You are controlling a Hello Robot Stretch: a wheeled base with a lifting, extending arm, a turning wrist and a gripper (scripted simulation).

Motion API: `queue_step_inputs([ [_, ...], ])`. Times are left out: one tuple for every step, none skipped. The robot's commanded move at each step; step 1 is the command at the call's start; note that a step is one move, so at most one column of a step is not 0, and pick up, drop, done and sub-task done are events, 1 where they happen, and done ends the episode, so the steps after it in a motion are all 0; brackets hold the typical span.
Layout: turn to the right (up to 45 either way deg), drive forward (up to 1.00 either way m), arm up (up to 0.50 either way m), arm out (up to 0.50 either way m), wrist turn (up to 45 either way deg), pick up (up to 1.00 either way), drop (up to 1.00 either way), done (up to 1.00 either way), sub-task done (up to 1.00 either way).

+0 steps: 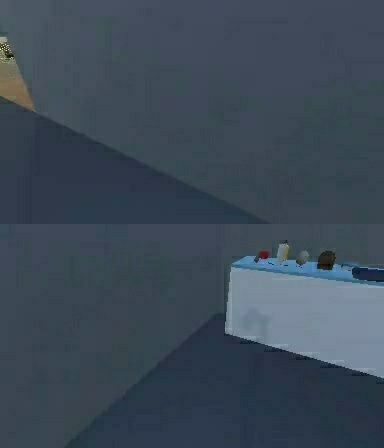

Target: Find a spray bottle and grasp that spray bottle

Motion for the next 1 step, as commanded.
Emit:
queue_step_inputs([
  [-45.0, 0.00, 0.00, 0.00, 0.0, 0.00, 0.00, 0.00, 0.00],
])
